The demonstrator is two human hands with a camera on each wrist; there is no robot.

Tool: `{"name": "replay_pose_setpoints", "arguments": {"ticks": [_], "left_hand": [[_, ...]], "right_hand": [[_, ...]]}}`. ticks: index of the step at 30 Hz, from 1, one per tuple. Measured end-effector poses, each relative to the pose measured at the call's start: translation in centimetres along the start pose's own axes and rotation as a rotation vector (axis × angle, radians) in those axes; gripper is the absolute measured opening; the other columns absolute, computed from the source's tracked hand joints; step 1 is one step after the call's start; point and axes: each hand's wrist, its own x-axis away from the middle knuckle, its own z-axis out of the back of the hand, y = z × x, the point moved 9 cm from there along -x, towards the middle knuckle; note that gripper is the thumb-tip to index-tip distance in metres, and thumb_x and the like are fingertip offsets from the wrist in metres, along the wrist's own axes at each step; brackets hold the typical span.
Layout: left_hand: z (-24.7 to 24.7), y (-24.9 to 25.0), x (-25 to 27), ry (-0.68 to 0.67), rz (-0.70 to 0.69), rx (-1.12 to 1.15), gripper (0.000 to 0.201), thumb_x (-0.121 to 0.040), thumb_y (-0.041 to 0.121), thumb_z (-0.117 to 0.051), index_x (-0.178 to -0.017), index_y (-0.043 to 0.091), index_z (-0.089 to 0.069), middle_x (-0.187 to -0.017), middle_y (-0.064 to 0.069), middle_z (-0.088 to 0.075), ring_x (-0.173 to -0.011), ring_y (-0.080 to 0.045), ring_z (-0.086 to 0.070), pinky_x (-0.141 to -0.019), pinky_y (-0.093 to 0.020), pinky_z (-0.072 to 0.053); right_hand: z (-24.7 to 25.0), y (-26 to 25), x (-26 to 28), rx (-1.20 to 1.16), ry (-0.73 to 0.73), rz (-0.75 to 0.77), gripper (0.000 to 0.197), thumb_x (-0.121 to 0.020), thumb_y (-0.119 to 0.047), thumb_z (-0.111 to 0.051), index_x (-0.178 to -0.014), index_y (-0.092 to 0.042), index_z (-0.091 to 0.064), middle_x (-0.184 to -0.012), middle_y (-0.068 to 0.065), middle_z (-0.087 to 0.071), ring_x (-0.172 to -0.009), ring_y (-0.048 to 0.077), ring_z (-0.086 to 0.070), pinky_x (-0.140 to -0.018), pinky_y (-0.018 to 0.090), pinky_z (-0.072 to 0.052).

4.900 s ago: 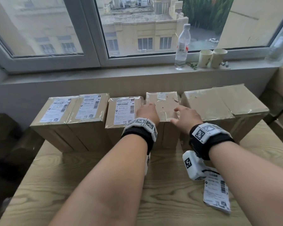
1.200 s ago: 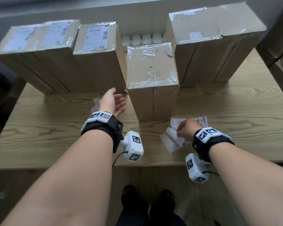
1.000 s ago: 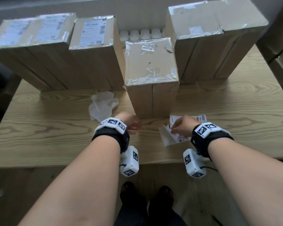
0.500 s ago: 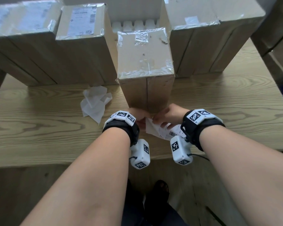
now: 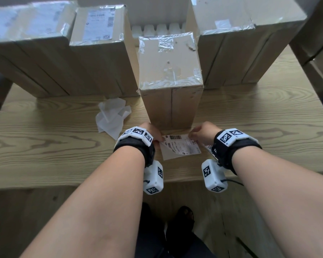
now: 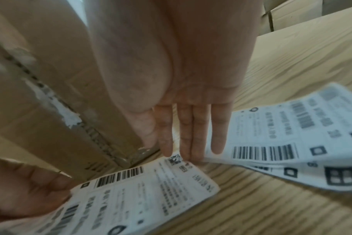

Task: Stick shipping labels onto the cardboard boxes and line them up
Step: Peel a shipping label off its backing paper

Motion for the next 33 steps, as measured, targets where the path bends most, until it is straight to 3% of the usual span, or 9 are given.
{"name": "replay_pose_setpoints", "arguments": {"ticks": [6, 10, 12, 14, 18, 20, 23, 29, 33], "left_hand": [[0.9, -1.2, 2.0, -0.101, 0.011, 0.051, 0.014, -0.088, 0.011, -0.064, -0.095, 0.000, -0.068, -0.084, -0.012, -0.069, -0.058, -0.017, -0.052, -0.062, -0.025, -0.042], [2.2, -1.4, 4.7, -0.156, -0.001, 0.077, 0.008, -0.088, 0.012, -0.066, -0.093, 0.006, -0.068, -0.104, -0.010, -0.070, -0.084, -0.021, -0.057, -0.084, -0.033, -0.048], [3.1, -1.3, 6.4, -0.169, 0.000, 0.158, 0.008, -0.090, 0.010, -0.064, -0.082, 0.010, -0.062, -0.100, -0.009, -0.063, -0.081, -0.019, -0.054, -0.082, -0.030, -0.047], [4.3, -1.4, 8.6, -0.171, -0.004, 0.233, 0.007, -0.090, 0.013, -0.066, -0.089, 0.009, -0.060, -0.102, -0.008, -0.064, -0.071, -0.013, -0.055, -0.074, -0.025, -0.049], [5.3, -1.1, 12.8, -0.277, -0.031, 0.264, 0.005, -0.090, 0.008, -0.064, -0.088, 0.008, -0.060, -0.089, -0.008, -0.064, -0.072, -0.013, -0.057, -0.071, -0.024, -0.054], [5.7, -0.4, 14.6, -0.341, -0.086, 0.205, 0.012, -0.092, 0.000, -0.057, -0.101, 0.005, -0.064, -0.086, -0.007, -0.057, -0.072, -0.012, -0.055, -0.074, -0.022, -0.055], [7.9, 0.5, 16.2, -0.283, -0.157, 0.202, 0.036, -0.089, -0.012, -0.054, -0.120, 0.003, -0.063, -0.094, -0.005, -0.071, -0.081, -0.010, -0.069, -0.069, -0.018, -0.056], [11.1, 1.7, 17.7, -0.107, -0.195, 0.448, 0.010, -0.092, 0.011, -0.062, -0.099, 0.010, -0.068, -0.080, 0.000, -0.071, -0.066, -0.004, -0.060, -0.054, -0.013, -0.049], [13.6, 3.2, 17.8, 0.056, -0.267, 0.640, 0.013, -0.093, 0.012, -0.057, -0.089, 0.008, -0.068, -0.080, -0.004, -0.072, -0.076, -0.013, -0.061, -0.063, -0.024, -0.052]], "right_hand": [[0.2, -0.5, 1.0, -0.012, -0.049, -0.018, 0.031, -0.084, -0.033, -0.070, -0.107, -0.012, -0.067, -0.099, 0.005, -0.072, -0.091, 0.021, -0.068, -0.086, 0.039, -0.057], [0.0, -2.9, 3.5, -0.056, -0.172, 0.011, 0.028, -0.077, -0.020, -0.079, -0.096, -0.004, -0.066, -0.090, 0.010, -0.072, -0.069, 0.016, -0.064, -0.058, 0.024, -0.053], [0.9, -4.4, 4.7, 0.022, -0.172, 0.034, 0.025, -0.072, -0.020, -0.081, -0.087, -0.004, -0.069, -0.077, 0.009, -0.069, -0.060, 0.016, -0.055, -0.049, 0.023, -0.042], [2.4, -5.9, 5.9, 0.077, -0.144, 0.060, 0.023, -0.070, -0.024, -0.082, -0.079, -0.007, -0.070, -0.065, 0.004, -0.063, -0.051, 0.014, -0.049, -0.045, 0.022, -0.036], [4.4, -8.2, 7.6, -0.033, -0.161, 0.103, 0.028, -0.069, -0.016, -0.083, -0.088, 0.000, -0.072, -0.081, 0.017, -0.074, -0.067, 0.024, -0.057, -0.062, 0.035, -0.050], [5.8, -9.5, 8.7, -0.108, -0.150, 0.132, 0.020, -0.072, -0.010, -0.082, -0.088, -0.002, -0.073, -0.081, 0.016, -0.075, -0.066, 0.024, -0.058, -0.063, 0.034, -0.052], [8.1, -11.2, 10.0, -0.117, -0.087, 0.179, 0.010, -0.078, -0.010, -0.077, -0.083, -0.005, -0.071, -0.071, 0.011, -0.071, -0.046, 0.013, -0.045, -0.041, 0.019, -0.039], [10.2, -13.2, 11.5, -0.245, -0.049, 0.222, 0.003, -0.083, -0.007, -0.071, -0.085, -0.005, -0.070, -0.078, 0.013, -0.073, -0.046, 0.011, -0.044, -0.041, 0.018, -0.038], [11.5, -15.1, 12.4, -0.063, 0.081, 0.307, 0.013, -0.080, -0.021, -0.076, -0.088, -0.011, -0.072, -0.077, 0.002, -0.068, -0.052, 0.010, -0.050, -0.046, 0.019, -0.042]]}}
